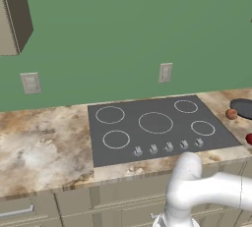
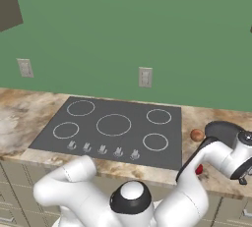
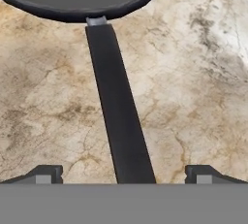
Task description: Place the pan on the rear right burner on the stove. Then place the tomato and the onion in the pan and turn on the rear right burner.
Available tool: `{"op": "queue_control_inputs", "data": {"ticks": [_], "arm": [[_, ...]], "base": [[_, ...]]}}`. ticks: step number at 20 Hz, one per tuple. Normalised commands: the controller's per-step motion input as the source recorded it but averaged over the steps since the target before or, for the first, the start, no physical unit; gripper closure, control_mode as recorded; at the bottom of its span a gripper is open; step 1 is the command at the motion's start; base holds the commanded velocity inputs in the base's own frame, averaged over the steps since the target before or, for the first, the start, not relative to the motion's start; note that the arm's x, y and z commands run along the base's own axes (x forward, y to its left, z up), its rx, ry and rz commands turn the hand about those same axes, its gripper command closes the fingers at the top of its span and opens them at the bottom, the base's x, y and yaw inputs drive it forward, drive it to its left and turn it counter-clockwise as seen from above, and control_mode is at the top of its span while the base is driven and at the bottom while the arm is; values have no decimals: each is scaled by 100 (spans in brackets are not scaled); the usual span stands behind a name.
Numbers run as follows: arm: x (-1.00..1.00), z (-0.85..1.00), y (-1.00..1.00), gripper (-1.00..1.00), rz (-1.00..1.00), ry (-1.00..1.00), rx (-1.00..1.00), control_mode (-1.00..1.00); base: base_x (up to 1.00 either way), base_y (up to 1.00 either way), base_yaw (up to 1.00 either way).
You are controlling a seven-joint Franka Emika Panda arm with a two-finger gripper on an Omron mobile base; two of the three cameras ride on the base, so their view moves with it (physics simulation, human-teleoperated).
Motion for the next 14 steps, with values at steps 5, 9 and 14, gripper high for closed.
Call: {"op": "queue_control_inputs", "data": {"ticks": [5,9,14], "arm": [[0,-7,-16,-100,0,0,0,-100],[0,-1,-15,-100,0,0,0,-100],[0,0,-1,-100,0,0,0,-100]], "base": [[0,0,0],[0,0,0],[0,0,0]]}}
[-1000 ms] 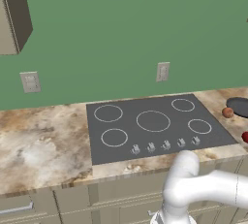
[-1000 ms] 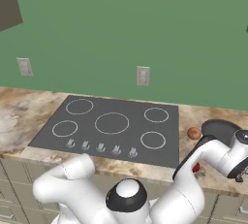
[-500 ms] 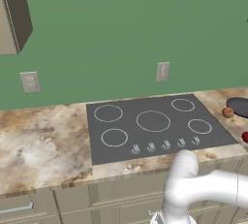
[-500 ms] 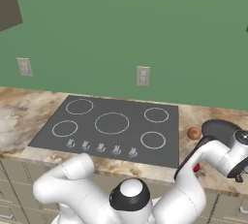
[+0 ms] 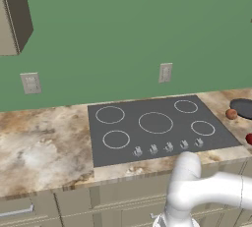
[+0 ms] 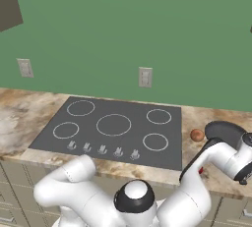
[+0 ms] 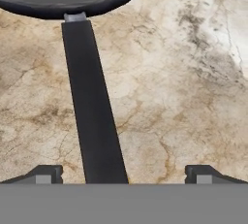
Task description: Place the pan on the rear right burner on the stove. Then place the tomato and the onion in the pan and turn on the rear right burner.
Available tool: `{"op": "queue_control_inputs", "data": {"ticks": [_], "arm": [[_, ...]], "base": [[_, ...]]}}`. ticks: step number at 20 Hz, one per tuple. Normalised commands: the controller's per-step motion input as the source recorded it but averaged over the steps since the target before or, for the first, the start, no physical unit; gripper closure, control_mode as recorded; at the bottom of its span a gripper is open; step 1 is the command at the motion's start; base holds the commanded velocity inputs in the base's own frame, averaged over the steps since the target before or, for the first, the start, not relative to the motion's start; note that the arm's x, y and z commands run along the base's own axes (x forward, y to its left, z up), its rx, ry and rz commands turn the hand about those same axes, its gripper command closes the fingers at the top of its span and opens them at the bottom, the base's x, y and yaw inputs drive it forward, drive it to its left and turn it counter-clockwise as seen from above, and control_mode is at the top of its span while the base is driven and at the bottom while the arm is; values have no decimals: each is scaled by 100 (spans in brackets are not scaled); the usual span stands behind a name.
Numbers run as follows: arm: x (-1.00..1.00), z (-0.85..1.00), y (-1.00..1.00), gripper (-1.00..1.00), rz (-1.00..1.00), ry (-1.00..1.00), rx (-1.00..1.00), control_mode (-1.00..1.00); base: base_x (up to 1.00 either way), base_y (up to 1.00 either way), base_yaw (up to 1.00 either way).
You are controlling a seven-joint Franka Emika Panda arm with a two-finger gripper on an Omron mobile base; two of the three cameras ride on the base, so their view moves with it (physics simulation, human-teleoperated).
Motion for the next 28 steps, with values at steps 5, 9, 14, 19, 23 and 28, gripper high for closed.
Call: {"op": "queue_control_inputs", "data": {"ticks": [5,9,14,19,23,28], "arm": [[0,-8,2,-100,0,0,0,-100],[0,-40,7,-100,0,0,0,-100],[0,-23,0,-100,0,3,0,-100],[0,0,0,100,0,0,0,-100],[0,0,0,100,0,0,0,-100],[0,0,0,100,0,0,0,-100]], "base": [[0,0,0],[0,0,0],[0,0,0],[0,0,0],[0,0,0],[0,0,0]]}}
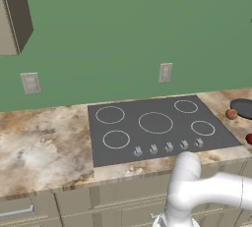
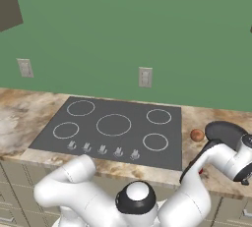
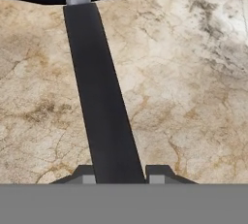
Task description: Place the pan on the rear right burner on the stove. Then place the tomato and the onion in the pan and turn on the rear right burner.
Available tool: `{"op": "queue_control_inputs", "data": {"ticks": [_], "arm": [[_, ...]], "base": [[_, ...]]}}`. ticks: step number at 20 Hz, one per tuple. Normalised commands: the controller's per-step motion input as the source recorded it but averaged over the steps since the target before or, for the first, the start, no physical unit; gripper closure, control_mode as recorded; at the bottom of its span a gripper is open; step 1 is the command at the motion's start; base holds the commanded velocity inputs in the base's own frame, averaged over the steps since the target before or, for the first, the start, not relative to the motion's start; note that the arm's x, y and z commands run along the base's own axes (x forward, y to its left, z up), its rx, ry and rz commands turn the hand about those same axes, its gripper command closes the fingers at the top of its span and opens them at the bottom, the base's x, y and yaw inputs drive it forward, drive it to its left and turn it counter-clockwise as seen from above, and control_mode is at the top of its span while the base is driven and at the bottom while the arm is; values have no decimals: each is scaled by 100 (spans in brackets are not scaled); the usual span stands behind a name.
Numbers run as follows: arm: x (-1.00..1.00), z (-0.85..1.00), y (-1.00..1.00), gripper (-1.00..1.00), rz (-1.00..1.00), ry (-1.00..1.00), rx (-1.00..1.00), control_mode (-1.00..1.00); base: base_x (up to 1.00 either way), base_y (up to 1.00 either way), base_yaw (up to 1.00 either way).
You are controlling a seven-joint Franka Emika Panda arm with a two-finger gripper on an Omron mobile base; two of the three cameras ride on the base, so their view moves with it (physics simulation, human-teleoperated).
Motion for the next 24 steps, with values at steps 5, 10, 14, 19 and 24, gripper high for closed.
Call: {"op": "queue_control_inputs", "data": {"ticks": [5,10,14,19,24], "arm": [[1,0,-4,100,0,0,0,-100],[0,6,-3,100,0,0,0,-100],[0,26,0,100,0,0,0,-100],[0,32,0,100,0,0,0,-100],[0,25,0,100,0,0,0,-100]], "base": [[0,0,0],[0,0,0],[0,0,0],[0,0,0],[0,0,0]]}}
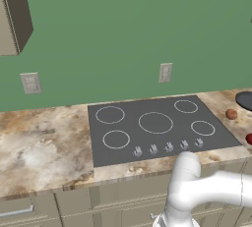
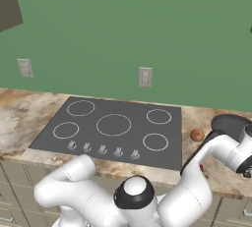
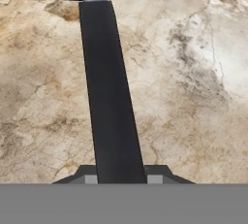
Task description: Place the pan on the rear right burner on the stove. Then place the tomato and the onion in the pan and turn on the rear right burner.
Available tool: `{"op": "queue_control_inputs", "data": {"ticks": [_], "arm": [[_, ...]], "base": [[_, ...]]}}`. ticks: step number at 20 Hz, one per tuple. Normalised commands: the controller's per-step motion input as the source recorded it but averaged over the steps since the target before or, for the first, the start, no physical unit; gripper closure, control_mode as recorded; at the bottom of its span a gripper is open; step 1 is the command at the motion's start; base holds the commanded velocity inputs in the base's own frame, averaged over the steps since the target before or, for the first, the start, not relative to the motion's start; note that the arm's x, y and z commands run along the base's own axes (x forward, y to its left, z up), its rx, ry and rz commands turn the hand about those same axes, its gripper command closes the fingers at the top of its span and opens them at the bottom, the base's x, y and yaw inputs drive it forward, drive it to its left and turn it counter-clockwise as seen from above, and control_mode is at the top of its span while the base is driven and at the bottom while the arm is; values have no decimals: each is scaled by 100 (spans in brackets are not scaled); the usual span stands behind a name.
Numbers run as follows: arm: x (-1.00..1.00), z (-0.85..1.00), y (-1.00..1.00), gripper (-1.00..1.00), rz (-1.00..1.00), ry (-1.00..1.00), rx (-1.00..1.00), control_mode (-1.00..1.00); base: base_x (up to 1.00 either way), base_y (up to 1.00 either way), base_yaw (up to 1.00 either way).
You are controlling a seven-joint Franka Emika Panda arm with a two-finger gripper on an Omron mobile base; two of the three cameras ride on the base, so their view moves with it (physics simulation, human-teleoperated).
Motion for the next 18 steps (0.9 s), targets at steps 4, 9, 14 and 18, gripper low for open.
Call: {"op": "queue_control_inputs", "data": {"ticks": [4,9,14,18], "arm": [[0,11,1,100,0,0,0,-100],[0,0,23,100,0,0,0,-100],[0,20,35,100,0,0,0,-100],[0,43,18,100,0,0,0,-100]], "base": [[0,0,0],[0,0,0],[0,0,0],[0,0,0]]}}
